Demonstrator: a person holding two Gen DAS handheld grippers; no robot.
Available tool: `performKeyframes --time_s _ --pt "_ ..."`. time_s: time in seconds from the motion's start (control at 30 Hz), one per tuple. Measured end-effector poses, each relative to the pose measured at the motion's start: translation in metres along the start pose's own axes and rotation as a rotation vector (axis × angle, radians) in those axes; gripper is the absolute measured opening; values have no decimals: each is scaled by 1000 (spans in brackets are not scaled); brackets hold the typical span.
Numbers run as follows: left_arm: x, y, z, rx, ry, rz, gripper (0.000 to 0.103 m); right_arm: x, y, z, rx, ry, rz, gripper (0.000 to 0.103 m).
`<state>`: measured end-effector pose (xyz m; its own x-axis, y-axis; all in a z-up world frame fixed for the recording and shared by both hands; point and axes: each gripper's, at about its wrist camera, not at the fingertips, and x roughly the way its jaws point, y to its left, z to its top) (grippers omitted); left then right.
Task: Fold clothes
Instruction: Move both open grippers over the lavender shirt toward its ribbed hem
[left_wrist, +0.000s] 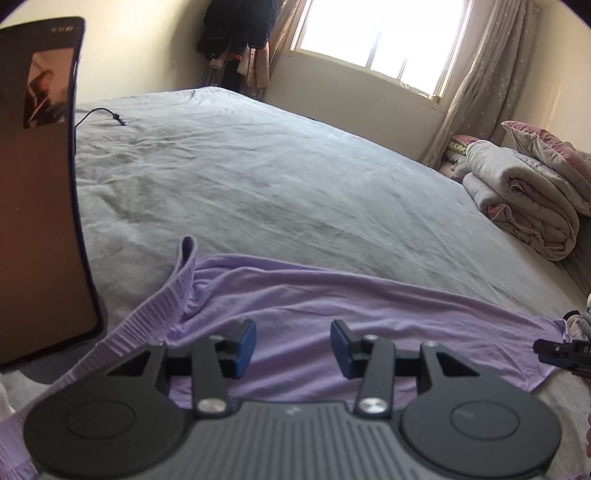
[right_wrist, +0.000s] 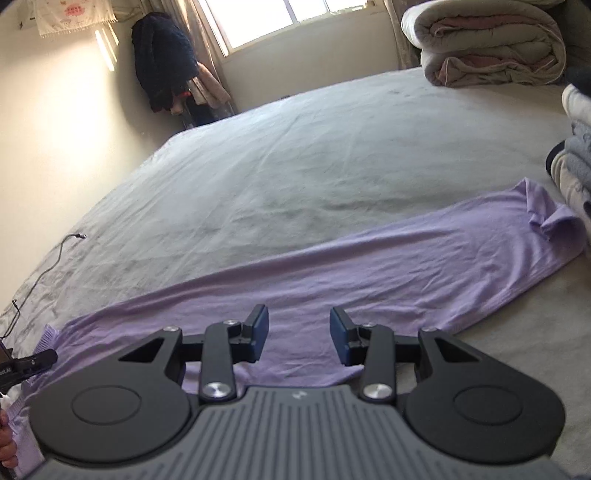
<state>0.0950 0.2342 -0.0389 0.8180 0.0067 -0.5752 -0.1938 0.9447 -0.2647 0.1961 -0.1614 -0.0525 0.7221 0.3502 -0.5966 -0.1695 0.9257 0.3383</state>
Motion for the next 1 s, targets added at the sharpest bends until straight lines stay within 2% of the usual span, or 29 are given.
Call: performKeyframes --time_s 0.13,0.27,0.37,0.43,0.6,0.7,0.8,0.9,1.0 --pt "8 7 -7 56 39 1 48 1 -12 -4 21 9 -15 39" --pt "3 2 -13 152 29 17 48 -12 -31 4 57 39 -94 36" --pt "-9 -3 -12 170 24 10 49 -38 -36 10 34 56 -196 40" --pt "-19 -6 -13 165 10 -36 51 -66 -34 8 23 44 -202 41" --pt "-37 -18 -19 199 -8 -98 54 -136 -25 -21 7 47 -215 41" --pt "-44 -18 -24 187 14 -159 53 -165 -13 -49 8 71 -220 41" --pt "-51 -16 -31 182 30 -174 53 -182 6 -80 -25 85 -230 41" --pt "-58 -12 -37 181 38 -176 53 -197 11 -101 -44 67 -286 41" --pt "-63 -6 -43 190 39 -168 53 -215 -9 -107 6 51 -348 41"
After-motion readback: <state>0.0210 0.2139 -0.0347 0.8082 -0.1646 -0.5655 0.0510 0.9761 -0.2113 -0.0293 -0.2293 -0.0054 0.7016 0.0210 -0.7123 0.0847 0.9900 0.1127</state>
